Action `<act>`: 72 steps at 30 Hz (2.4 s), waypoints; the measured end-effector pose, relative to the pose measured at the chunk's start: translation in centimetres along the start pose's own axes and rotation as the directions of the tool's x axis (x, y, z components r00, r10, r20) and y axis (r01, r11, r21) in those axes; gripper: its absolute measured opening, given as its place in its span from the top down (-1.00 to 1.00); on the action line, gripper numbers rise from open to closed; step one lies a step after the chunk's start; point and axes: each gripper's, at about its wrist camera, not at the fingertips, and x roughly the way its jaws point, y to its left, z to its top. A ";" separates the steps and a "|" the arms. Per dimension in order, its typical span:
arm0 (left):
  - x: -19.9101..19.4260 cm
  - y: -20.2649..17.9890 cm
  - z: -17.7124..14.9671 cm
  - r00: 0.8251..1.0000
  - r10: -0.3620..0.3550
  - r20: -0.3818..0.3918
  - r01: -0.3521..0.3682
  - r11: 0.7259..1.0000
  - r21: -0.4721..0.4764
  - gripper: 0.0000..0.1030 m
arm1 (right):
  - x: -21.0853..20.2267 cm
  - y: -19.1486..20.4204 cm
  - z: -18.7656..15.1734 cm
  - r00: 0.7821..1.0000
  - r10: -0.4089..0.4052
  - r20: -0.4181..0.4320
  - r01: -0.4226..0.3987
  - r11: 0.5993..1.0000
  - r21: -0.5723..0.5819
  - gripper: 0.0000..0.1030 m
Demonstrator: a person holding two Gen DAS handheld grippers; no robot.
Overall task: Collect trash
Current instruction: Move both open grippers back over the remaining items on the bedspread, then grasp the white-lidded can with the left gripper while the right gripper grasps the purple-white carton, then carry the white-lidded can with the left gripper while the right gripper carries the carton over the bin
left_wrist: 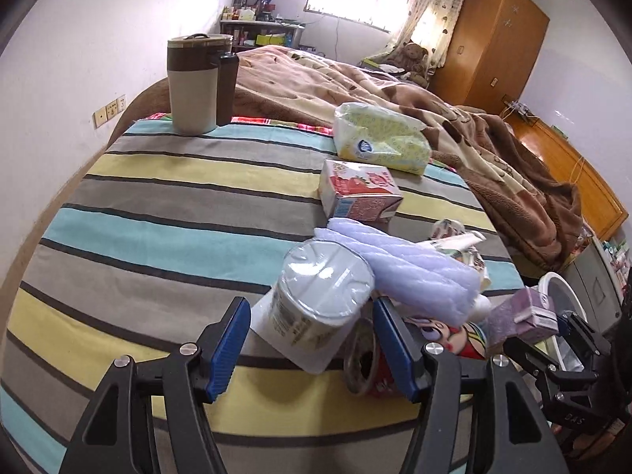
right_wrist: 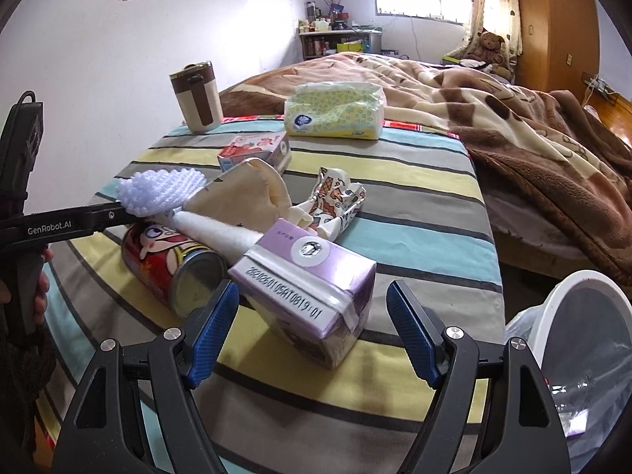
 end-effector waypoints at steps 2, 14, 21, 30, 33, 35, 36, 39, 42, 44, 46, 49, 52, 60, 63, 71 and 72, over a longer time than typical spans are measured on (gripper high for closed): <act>0.4 0.0 0.2 1.000 0.011 0.000 -0.011 1.000 0.009 -0.24 | 0.1 0.0 0.0 1.000 -0.009 0.005 0.009 1.000 -0.005 -0.53; 2.0 0.1 0.6 1.000 0.020 -0.007 -0.020 1.000 0.024 -0.24 | 0.3 -0.6 -0.1 1.000 0.004 0.025 -0.005 1.000 0.026 -0.53; 2.2 -0.1 0.5 1.000 0.002 -0.009 -0.002 1.000 0.025 -0.05 | 0.3 -0.8 -0.1 0.999 0.013 0.029 -0.014 0.999 0.043 -0.30; 1.5 0.2 0.4 1.000 0.001 0.013 -0.001 1.000 -0.002 -0.04 | 0.0 -1.0 -0.2 0.999 0.011 0.037 -0.014 0.998 0.065 -0.27; 1.0 0.3 0.3 1.000 0.001 0.022 -0.001 1.000 -0.006 -0.04 | -0.4 -1.2 -0.2 0.999 0.013 0.051 -0.017 0.997 0.076 -0.27; 0.7 0.3 0.2 1.000 0.000 0.027 0.000 1.000 -0.008 -0.04 | -0.6 -1.3 -0.3 0.998 0.011 0.057 -0.016 0.997 0.082 -0.27; 0.5 0.2 0.2 1.000 0.000 0.030 0.001 1.000 -0.009 -0.04 | -0.8 -1.4 -0.3 0.998 0.011 0.060 -0.017 0.996 0.085 -0.27; -0.2 0.0 0.0 0.999 -0.001 0.039 0.002 1.000 -0.005 -0.04 | -1.2 -1.6 -0.3 0.997 0.007 0.073 -0.014 0.995 0.096 -0.27; -1.0 -0.3 -0.2 0.999 0.006 0.048 -0.006 1.000 0.001 -0.04 | -1.6 -1.8 -0.3 0.997 0.004 0.083 -0.013 0.994 0.107 -0.27; -1.6 -0.5 -0.3 0.998 0.002 0.057 -0.002 1.000 0.001 -0.04 | -1.8 -1.9 -0.2 0.996 0.005 0.090 -0.016 0.993 0.114 -0.27; -2.2 -0.7 -0.4 0.998 0.005 0.067 -0.005 1.000 0.002 -0.04 | -2.0 -2.0 -0.3 0.996 0.005 0.094 -0.016 0.993 0.118 -0.27; -3.1 -1.0 -0.6 0.997 0.012 0.082 -0.012 1.000 0.001 -0.04 | -2.5 -2.1 -0.3 0.995 0.003 0.103 -0.015 0.992 0.125 -0.27; -4.0 -1.3 -0.8 0.995 0.010 0.099 -0.010 1.000 -0.001 -0.04 | -3.0 -2.3 -0.4 0.993 -0.001 0.115 -0.014 0.991 0.132 -0.27; -6.5 -2.3 -0.7 0.989 0.005 0.147 -0.006 1.000 0.007 -0.04 | -4.6 -2.8 -0.5 0.988 -0.007 0.151 -0.016 0.988 0.152 -0.27; -7.4 -2.9 -0.6 0.986 0.002 0.165 -0.005 1.000 0.017 -0.04 | -5.2 -3.1 -0.5 0.986 -0.015 0.168 -0.012 0.987 0.160 -0.27; -9.0 -6.1 -0.7 0.981 -0.066 0.184 0.054 0.996 0.070 -0.04 | -7.2 -4.4 -0.9 0.979 -0.053 0.195 0.015 0.982 0.189 -0.27; -9.1 -6.5 -0.8 0.980 -0.074 0.183 0.061 0.995 0.076 -0.04 | -7.5 -4.7 -0.9 0.978 -0.057 0.199 0.017 0.981 0.195 -0.27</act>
